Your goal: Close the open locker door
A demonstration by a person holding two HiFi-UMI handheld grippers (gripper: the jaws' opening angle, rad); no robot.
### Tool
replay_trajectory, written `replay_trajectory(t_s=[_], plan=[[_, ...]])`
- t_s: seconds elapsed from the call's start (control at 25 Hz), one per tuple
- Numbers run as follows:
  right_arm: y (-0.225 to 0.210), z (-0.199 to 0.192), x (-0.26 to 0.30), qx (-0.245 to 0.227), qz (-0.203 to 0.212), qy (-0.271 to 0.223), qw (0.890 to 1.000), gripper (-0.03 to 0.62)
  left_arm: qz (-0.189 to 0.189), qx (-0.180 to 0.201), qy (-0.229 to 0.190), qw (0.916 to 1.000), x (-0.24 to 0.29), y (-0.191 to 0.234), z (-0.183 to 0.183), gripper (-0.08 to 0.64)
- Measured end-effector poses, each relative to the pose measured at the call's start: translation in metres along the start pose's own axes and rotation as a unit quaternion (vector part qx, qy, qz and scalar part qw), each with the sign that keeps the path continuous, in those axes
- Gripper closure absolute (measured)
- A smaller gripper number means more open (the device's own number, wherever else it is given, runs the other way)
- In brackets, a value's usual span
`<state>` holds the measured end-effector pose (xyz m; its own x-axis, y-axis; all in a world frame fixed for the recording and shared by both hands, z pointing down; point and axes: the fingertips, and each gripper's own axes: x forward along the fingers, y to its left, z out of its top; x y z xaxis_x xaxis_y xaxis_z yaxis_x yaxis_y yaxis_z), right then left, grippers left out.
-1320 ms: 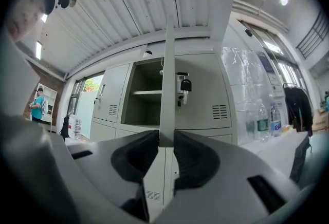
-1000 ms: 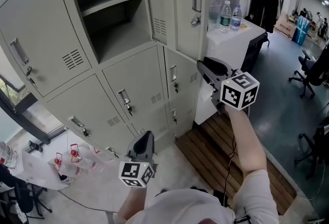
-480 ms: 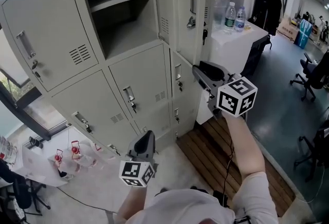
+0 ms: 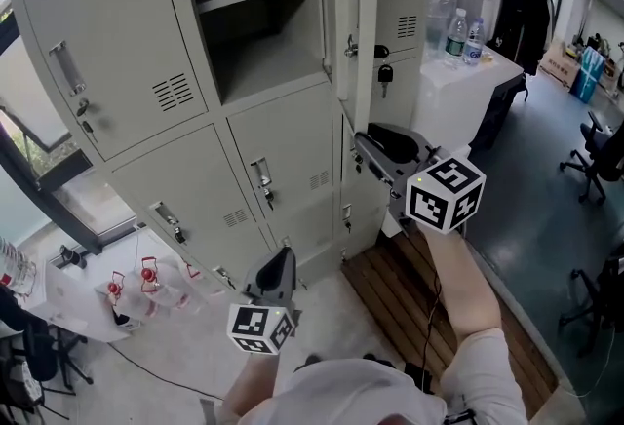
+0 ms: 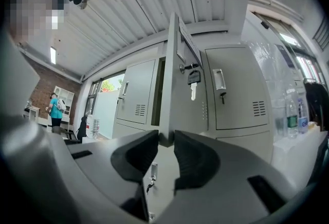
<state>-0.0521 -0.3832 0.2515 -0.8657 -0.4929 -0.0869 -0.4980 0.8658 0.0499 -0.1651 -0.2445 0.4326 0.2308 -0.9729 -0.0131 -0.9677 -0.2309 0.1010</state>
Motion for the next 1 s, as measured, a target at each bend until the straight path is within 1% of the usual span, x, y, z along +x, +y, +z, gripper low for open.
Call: replay_trajectory(t_s=[0.44,0.76,1.0], plan=[[0.044,0.0,0.048,0.0,0.057,-0.002,0.998,0.5,0.039,-0.001,-0.004,0.9992,-0.02,0.039,0.002,0.552],[0.06,0.001,0.081,0.005,0.078,-0.009,0.997,0.5,0.066,-0.001,-0.004,0.9978,-0.029,0.066,0.003,0.552],[0.071,-0.001,0.106,0.012,0.093,-0.013,0.996,0.5,0.077,0.0,-0.006,0.997,-0.032,0.082,0.005,0.552]])
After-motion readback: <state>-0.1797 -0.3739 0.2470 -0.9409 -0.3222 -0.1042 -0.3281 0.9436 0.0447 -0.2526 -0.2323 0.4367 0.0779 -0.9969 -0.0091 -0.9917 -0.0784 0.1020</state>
